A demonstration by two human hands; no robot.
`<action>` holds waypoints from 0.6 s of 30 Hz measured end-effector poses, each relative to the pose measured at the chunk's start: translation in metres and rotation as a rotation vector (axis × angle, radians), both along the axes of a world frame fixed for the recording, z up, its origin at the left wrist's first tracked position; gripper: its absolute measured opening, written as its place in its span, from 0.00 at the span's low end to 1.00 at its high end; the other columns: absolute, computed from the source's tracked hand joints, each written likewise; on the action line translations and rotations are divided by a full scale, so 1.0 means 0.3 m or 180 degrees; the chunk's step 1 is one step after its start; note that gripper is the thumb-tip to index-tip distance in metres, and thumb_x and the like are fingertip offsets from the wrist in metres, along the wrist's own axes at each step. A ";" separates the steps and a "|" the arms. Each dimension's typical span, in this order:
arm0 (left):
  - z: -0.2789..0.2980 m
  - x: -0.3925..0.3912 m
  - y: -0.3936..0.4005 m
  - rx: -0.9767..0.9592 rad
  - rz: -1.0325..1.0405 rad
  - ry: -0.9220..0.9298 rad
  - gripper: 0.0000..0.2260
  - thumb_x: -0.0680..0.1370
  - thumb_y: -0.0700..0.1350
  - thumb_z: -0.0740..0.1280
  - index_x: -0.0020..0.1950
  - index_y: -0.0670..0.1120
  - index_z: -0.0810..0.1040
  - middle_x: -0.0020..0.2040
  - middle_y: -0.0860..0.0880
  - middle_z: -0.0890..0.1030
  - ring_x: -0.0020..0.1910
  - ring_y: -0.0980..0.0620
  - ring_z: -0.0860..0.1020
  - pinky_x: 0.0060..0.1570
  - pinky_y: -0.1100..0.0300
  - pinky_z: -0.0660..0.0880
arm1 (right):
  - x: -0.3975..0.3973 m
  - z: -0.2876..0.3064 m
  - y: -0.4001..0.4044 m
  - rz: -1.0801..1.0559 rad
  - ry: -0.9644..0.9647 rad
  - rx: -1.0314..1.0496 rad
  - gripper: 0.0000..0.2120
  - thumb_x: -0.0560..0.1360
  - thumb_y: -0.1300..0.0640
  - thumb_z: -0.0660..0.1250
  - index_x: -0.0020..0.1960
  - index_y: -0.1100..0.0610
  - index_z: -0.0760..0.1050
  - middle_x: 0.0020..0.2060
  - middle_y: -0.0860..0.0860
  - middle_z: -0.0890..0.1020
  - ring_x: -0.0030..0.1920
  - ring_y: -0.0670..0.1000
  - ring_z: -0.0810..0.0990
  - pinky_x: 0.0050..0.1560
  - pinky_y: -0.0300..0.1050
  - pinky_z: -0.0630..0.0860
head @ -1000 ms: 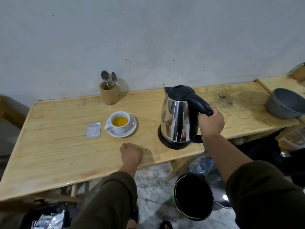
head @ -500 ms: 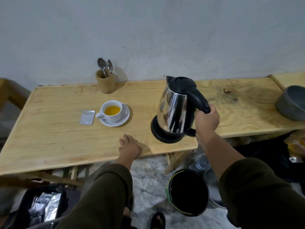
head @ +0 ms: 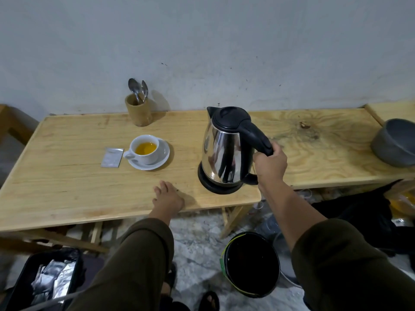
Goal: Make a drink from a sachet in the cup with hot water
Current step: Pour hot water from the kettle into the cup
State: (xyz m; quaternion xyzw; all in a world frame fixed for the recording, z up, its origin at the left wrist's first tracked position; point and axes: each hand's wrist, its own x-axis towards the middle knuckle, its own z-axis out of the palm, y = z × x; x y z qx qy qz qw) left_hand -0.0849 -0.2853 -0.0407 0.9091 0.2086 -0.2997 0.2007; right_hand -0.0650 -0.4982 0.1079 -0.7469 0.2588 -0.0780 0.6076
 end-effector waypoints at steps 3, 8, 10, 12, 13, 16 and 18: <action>-0.002 -0.003 -0.003 0.0024 0.0016 -0.0062 0.31 0.80 0.43 0.55 0.78 0.40 0.42 0.80 0.45 0.39 0.78 0.39 0.40 0.75 0.42 0.51 | -0.006 -0.008 0.001 0.0028 0.0033 0.0057 0.19 0.69 0.70 0.59 0.35 0.46 0.71 0.32 0.47 0.74 0.35 0.52 0.70 0.36 0.43 0.68; -0.006 -0.010 -0.005 0.0019 0.0017 -0.0108 0.31 0.80 0.44 0.55 0.78 0.40 0.43 0.79 0.45 0.39 0.78 0.39 0.40 0.76 0.42 0.51 | -0.012 -0.018 0.000 0.0049 0.0041 0.0039 0.15 0.69 0.69 0.59 0.45 0.51 0.73 0.34 0.49 0.74 0.31 0.49 0.69 0.31 0.40 0.68; -0.008 -0.011 -0.006 0.0017 0.0024 -0.0107 0.31 0.80 0.44 0.55 0.78 0.40 0.42 0.79 0.45 0.39 0.78 0.39 0.40 0.76 0.42 0.50 | -0.014 -0.023 -0.002 0.0056 0.0061 0.0043 0.14 0.69 0.69 0.59 0.45 0.51 0.73 0.35 0.49 0.74 0.31 0.49 0.68 0.29 0.38 0.68; -0.008 -0.011 -0.009 0.0024 0.0040 -0.0103 0.31 0.80 0.43 0.55 0.78 0.41 0.42 0.80 0.45 0.39 0.78 0.39 0.40 0.76 0.42 0.50 | -0.016 -0.032 -0.002 0.0045 0.0063 0.0025 0.14 0.70 0.69 0.59 0.44 0.51 0.73 0.35 0.49 0.74 0.32 0.50 0.69 0.29 0.39 0.68; -0.008 -0.010 -0.011 0.0033 0.0053 -0.0096 0.31 0.80 0.43 0.55 0.78 0.41 0.42 0.80 0.46 0.39 0.78 0.40 0.40 0.76 0.42 0.50 | -0.018 -0.036 -0.001 0.0051 0.0054 0.0019 0.14 0.70 0.69 0.60 0.44 0.51 0.73 0.35 0.49 0.74 0.33 0.50 0.69 0.31 0.40 0.69; -0.008 -0.011 -0.015 0.0075 0.0080 -0.0115 0.31 0.80 0.43 0.54 0.79 0.41 0.41 0.80 0.46 0.38 0.78 0.41 0.39 0.76 0.43 0.50 | -0.019 -0.047 0.002 0.0056 0.0057 0.0045 0.15 0.70 0.70 0.60 0.44 0.50 0.73 0.35 0.47 0.75 0.33 0.47 0.71 0.33 0.40 0.69; -0.007 -0.013 -0.016 0.0098 0.0081 -0.0120 0.32 0.80 0.43 0.54 0.79 0.41 0.41 0.80 0.46 0.38 0.78 0.40 0.39 0.76 0.43 0.50 | -0.023 -0.055 -0.001 0.0056 0.0049 0.0055 0.15 0.70 0.70 0.60 0.43 0.50 0.73 0.34 0.47 0.75 0.33 0.47 0.70 0.33 0.40 0.68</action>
